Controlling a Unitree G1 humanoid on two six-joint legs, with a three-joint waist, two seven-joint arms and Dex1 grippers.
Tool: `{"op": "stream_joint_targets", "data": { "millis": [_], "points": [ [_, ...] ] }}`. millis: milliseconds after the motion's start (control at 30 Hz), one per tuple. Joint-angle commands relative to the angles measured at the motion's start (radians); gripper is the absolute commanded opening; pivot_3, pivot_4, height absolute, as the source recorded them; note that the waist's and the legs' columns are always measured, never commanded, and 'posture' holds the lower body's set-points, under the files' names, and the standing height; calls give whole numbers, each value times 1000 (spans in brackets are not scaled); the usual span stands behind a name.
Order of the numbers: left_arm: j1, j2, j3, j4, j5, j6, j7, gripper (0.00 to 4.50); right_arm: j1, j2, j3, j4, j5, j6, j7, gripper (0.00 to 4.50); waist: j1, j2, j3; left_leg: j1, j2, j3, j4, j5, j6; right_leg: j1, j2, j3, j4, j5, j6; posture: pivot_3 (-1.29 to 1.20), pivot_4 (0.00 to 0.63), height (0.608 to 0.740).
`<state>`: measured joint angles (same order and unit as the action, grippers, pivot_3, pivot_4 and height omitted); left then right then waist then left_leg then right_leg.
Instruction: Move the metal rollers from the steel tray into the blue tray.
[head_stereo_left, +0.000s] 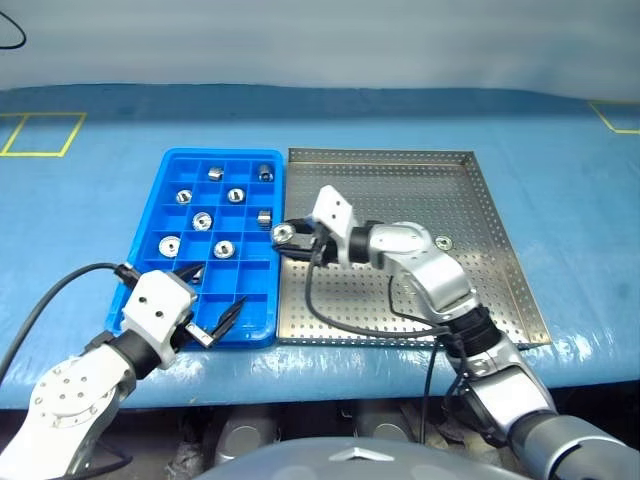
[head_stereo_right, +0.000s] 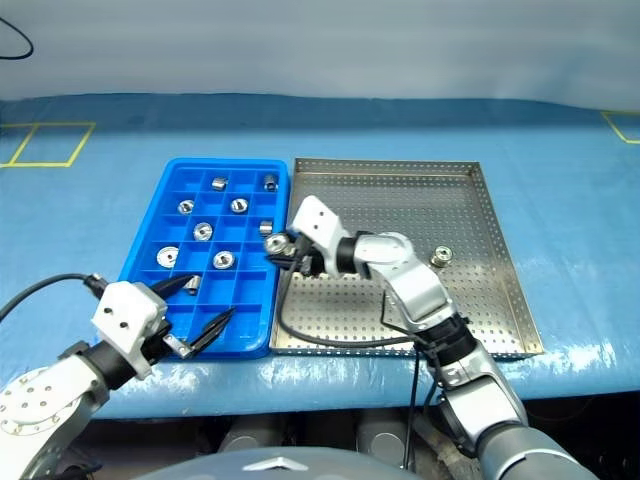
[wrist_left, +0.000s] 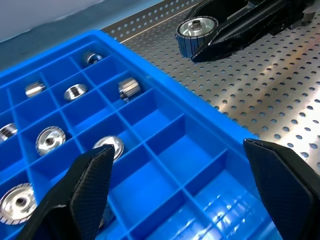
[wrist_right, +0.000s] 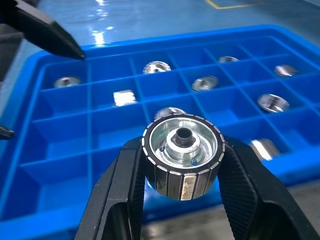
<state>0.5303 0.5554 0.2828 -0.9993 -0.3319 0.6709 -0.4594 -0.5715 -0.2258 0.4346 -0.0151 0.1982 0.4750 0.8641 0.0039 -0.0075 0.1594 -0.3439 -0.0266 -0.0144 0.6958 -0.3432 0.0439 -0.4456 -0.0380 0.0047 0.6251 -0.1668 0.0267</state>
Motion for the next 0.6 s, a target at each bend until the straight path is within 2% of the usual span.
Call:
{"op": "stream_joint_targets", "data": {
  "millis": [33, 100, 267, 600],
  "points": [
    [70, -15, 42, -48, -2, -52, 32, 4500, -33, 32, 29, 62, -18, -54, 32, 1713, 19, -1, 0, 0, -1, -1, 0, 0, 0, 0, -1, -2, 0, -2, -3, 174, 150, 740],
    [107, -19, 33, -48, -1, -82, 53, 4500, -44, 50, 39, 105, -26, -60, 41, 1713, 38, -1, 0, -1, -1, -4, 0, 0, 0, 1, -3, -5, 0, -3, -4, 203, 150, 740],
    [145, -16, 6, -48, -7, -130, 96, 4500, -66, 60, 55, 202, -82, -81, 32, 1713, 45, 0, 0, -3, -2, -8, 0, 2, -3, 1, -3, -11, 0, -5, -7, 215, 150, 740],
    [73, 12, -25, -48, -20, -78, 116, 4500, -44, 18, 36, 147, -88, -63, 54, 1713, 45, 0, 0, -2, -1, -15, -1, 5, -9, 3, 2, -16, 2, -6, -9, 164, 150, 740]
  ]
}}
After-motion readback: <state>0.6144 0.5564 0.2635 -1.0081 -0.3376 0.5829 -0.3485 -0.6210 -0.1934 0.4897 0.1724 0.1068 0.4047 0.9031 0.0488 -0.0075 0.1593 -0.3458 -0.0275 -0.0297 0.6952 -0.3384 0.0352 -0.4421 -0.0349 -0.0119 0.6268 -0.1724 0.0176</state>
